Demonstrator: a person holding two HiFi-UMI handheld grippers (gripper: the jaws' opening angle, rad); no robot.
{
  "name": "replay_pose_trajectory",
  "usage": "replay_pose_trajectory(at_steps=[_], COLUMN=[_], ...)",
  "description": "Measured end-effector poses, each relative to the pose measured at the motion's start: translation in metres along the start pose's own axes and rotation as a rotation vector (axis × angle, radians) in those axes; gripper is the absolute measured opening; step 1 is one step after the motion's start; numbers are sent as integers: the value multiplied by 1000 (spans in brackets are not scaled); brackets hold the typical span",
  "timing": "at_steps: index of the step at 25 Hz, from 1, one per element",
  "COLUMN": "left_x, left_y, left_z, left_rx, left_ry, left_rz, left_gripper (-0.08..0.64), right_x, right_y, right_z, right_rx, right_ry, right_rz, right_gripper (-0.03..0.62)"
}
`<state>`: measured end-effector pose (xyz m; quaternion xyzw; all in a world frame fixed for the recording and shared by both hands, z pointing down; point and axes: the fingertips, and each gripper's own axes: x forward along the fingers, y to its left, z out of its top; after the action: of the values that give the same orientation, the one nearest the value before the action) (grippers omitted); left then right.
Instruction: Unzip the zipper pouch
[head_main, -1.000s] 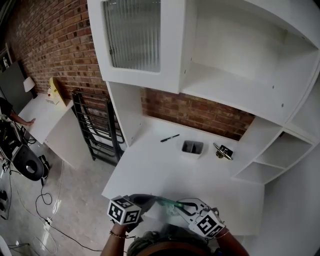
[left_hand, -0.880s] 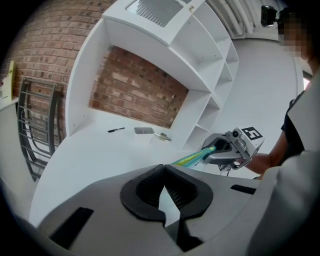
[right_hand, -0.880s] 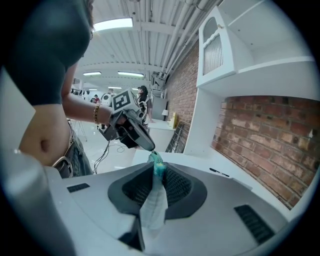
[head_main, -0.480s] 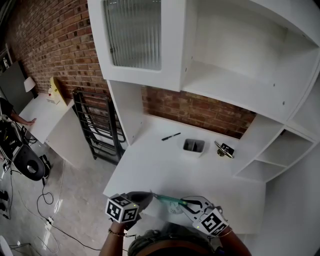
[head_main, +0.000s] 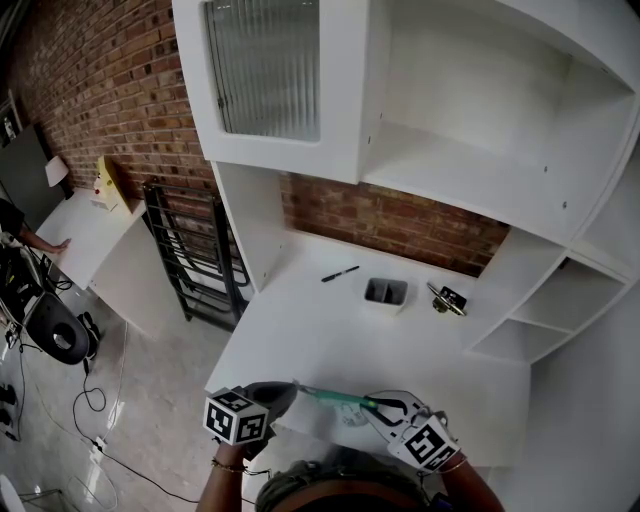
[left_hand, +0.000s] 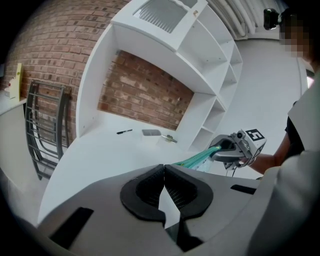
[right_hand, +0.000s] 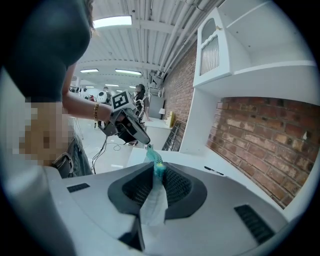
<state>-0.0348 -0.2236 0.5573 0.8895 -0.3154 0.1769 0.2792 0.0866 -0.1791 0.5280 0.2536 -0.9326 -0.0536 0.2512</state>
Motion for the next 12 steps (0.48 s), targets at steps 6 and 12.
replay_pose_trajectory(at_steps=[6,12], left_x=[0,0], left_y=[0,-3], left_z=[-4,0], left_rx=[62,78], left_ry=[-1,-71], left_rz=[30,47], left_gripper=[5,5], right_x=[1,-3], right_y=[1,-3], right_z=[2,2], right_rx=[9,6], right_ry=[0,12], right_rz=[-13,-27], right_gripper=[51,51])
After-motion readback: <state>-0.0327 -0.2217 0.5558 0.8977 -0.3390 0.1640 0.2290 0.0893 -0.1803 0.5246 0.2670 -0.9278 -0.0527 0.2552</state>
